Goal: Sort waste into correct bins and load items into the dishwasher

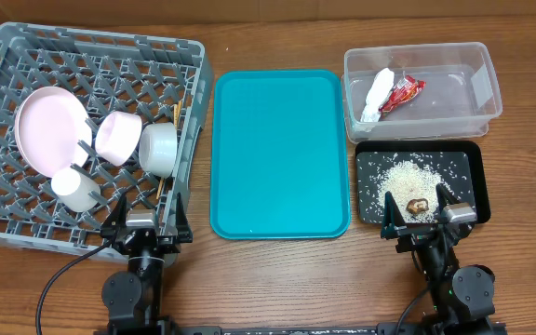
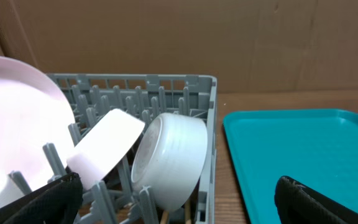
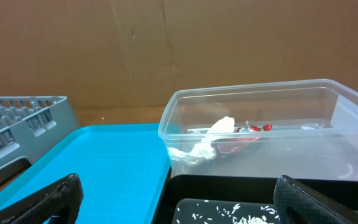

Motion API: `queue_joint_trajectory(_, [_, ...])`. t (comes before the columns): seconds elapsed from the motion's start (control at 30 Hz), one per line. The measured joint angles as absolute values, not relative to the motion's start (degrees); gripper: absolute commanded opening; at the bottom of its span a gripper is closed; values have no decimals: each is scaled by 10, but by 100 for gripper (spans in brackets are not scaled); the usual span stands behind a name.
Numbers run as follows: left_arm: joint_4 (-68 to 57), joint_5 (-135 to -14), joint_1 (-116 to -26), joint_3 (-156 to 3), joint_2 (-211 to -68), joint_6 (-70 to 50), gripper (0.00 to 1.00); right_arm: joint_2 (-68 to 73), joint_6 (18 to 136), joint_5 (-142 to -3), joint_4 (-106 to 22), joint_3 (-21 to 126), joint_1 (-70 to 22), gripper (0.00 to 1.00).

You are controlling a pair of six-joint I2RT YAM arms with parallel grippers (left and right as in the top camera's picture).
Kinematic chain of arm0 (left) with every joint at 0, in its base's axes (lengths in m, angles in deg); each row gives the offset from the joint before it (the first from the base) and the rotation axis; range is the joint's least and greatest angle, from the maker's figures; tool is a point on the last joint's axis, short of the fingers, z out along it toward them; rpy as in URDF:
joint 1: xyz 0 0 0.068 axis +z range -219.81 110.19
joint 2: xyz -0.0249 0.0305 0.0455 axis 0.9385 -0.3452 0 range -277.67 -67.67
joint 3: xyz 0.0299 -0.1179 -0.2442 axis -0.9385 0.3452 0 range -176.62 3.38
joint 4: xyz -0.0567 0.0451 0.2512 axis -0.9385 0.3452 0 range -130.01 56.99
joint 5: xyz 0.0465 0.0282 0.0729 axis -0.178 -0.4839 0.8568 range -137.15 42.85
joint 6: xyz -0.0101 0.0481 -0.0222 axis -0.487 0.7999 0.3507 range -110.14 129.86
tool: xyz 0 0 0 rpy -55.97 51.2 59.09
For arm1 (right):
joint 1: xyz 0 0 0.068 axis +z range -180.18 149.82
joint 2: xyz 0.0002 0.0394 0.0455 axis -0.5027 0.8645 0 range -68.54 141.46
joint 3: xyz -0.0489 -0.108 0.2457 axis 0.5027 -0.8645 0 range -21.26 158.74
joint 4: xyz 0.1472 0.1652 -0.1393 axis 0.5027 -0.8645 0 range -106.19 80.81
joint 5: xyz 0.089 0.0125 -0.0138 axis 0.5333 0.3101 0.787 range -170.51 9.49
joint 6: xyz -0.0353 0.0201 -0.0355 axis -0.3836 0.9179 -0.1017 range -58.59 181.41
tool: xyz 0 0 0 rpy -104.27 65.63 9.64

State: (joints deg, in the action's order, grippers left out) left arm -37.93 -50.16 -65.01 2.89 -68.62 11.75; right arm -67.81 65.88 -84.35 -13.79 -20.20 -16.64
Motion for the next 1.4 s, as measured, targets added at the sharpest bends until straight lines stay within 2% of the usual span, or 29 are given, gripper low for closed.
queue_joint_trajectory(1.4, [-358, -500, -661, 29, -686, 118, 100, -678, 659, -843, -138, -202, -166, 100])
